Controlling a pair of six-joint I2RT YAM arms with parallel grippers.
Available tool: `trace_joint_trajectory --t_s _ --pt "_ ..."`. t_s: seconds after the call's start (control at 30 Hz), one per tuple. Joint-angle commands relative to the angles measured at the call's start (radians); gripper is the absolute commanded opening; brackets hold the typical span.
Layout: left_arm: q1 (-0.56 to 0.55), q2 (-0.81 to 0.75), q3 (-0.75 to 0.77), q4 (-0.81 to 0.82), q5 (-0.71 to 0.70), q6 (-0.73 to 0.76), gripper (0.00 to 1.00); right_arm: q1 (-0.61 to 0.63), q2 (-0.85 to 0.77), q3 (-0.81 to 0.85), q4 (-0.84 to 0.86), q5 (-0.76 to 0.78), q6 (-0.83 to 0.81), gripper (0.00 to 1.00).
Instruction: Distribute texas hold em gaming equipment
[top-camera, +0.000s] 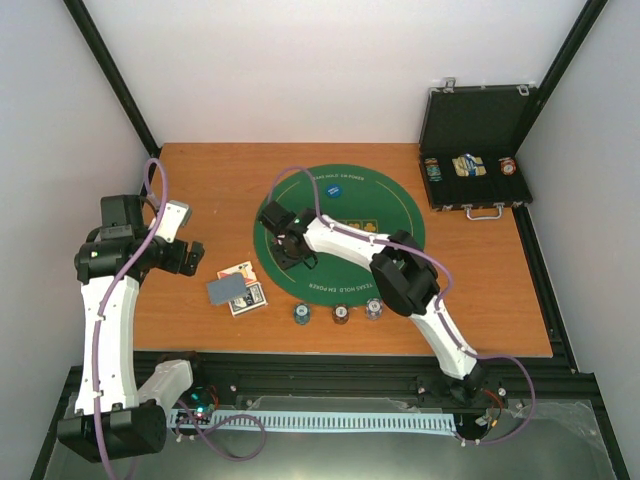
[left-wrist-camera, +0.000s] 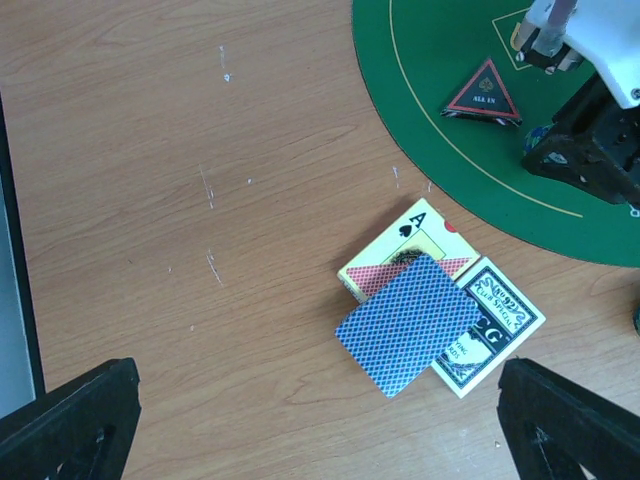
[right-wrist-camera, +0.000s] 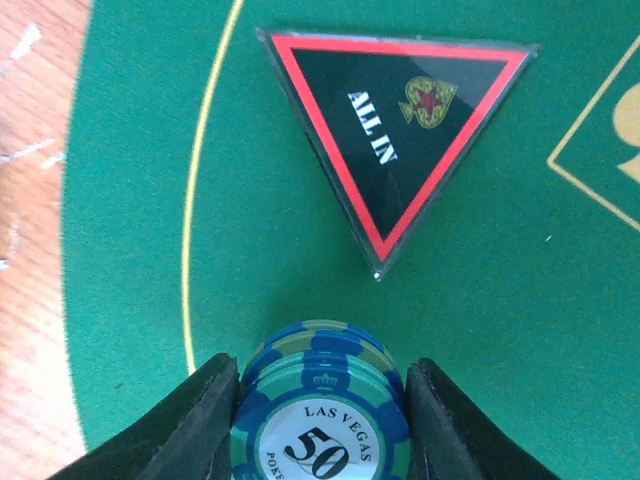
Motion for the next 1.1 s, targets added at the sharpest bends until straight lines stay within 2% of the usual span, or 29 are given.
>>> trace_joint_trajectory --t_s 0.0,0.2,0.4,0.43,0.53,0.73,0.87,1.07 --pt "0.008 0.001 0.033 0.006 -0.006 0.023 1.0 -0.013 0.023 0.028 -0.012 -0.013 -0.009 0.11" --pt "0.008 0.002 0.023 0.009 -0.005 0.025 1.0 -0.035 0.038 0.014 -0.012 -0.011 -0.022 0.13" --pt "0.007 0.005 0.031 0.012 -0.003 0.025 1.0 -0.045 0.072 0.05 -0.02 -0.009 -0.039 0.22" --pt "0.008 0.008 0.032 0.012 -0.003 0.024 1.0 -0.045 0.077 0.058 -0.024 -0.01 -0.04 0.25" --pt "0.008 0.01 0.035 0.009 -0.002 0.025 1.0 -0.045 0.074 0.065 -0.033 -0.005 -0.041 0.48" --pt "0.009 0.011 0.038 0.005 0.002 0.023 1.0 -0.044 -0.01 0.063 -0.054 0.028 -0.045 0.69" --pt "0.008 0.009 0.043 0.0 0.002 0.024 1.0 -0.028 -0.099 0.017 -0.072 0.057 -0.04 0.73" --pt "0.008 0.004 0.048 -0.008 0.006 0.027 1.0 0.064 -0.31 -0.223 -0.028 0.052 -0.005 0.79"
